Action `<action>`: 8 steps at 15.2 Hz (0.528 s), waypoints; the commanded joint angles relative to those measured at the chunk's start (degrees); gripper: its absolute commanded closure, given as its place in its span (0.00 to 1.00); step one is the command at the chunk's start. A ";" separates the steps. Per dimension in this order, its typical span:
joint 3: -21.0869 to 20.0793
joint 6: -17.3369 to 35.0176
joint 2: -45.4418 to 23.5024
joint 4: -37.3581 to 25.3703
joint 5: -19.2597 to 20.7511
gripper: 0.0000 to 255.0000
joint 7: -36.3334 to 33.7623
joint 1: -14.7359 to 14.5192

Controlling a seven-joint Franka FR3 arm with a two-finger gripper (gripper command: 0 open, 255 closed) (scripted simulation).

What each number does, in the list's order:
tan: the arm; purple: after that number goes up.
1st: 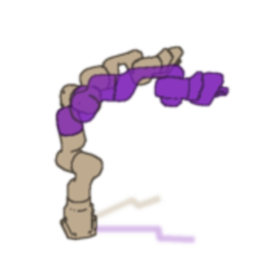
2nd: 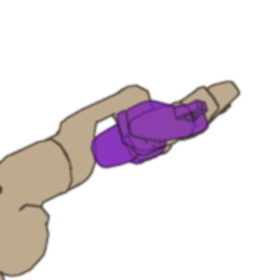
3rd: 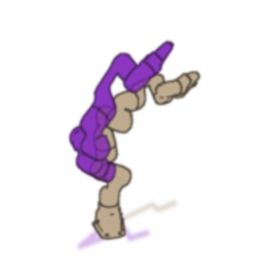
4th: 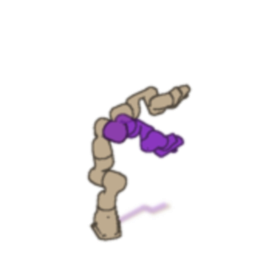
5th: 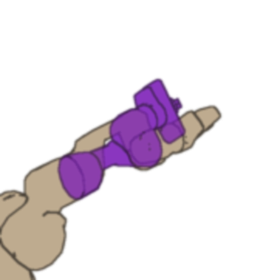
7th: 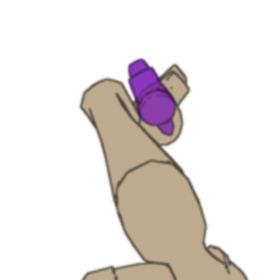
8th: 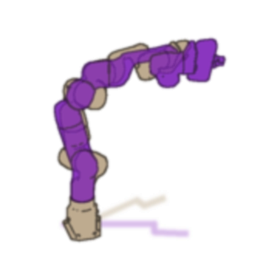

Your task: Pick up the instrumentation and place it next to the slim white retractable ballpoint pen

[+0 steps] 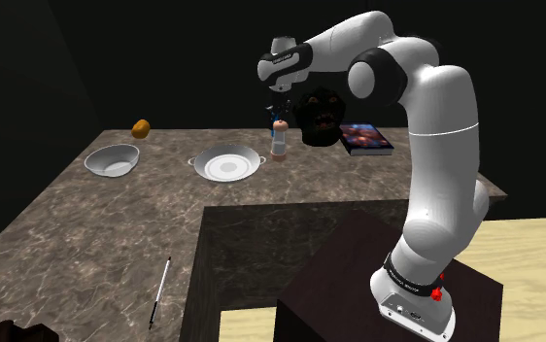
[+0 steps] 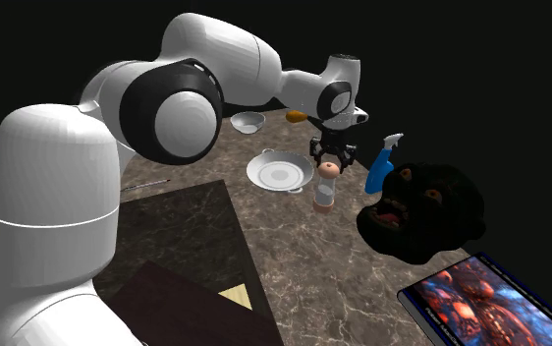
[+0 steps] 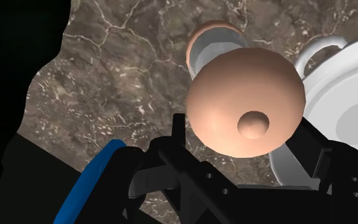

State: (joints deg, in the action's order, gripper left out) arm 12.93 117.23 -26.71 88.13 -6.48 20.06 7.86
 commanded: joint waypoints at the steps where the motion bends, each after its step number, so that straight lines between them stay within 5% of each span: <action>1: 0.00 -0.02 -0.03 0.02 0.00 1.00 0.00 0.01; 8: 0.10 -1.99 0.62 -1.32 0.20 1.00 -0.15 -0.02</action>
State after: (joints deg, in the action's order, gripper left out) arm 13.01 115.79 -26.28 87.17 -6.34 20.01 7.89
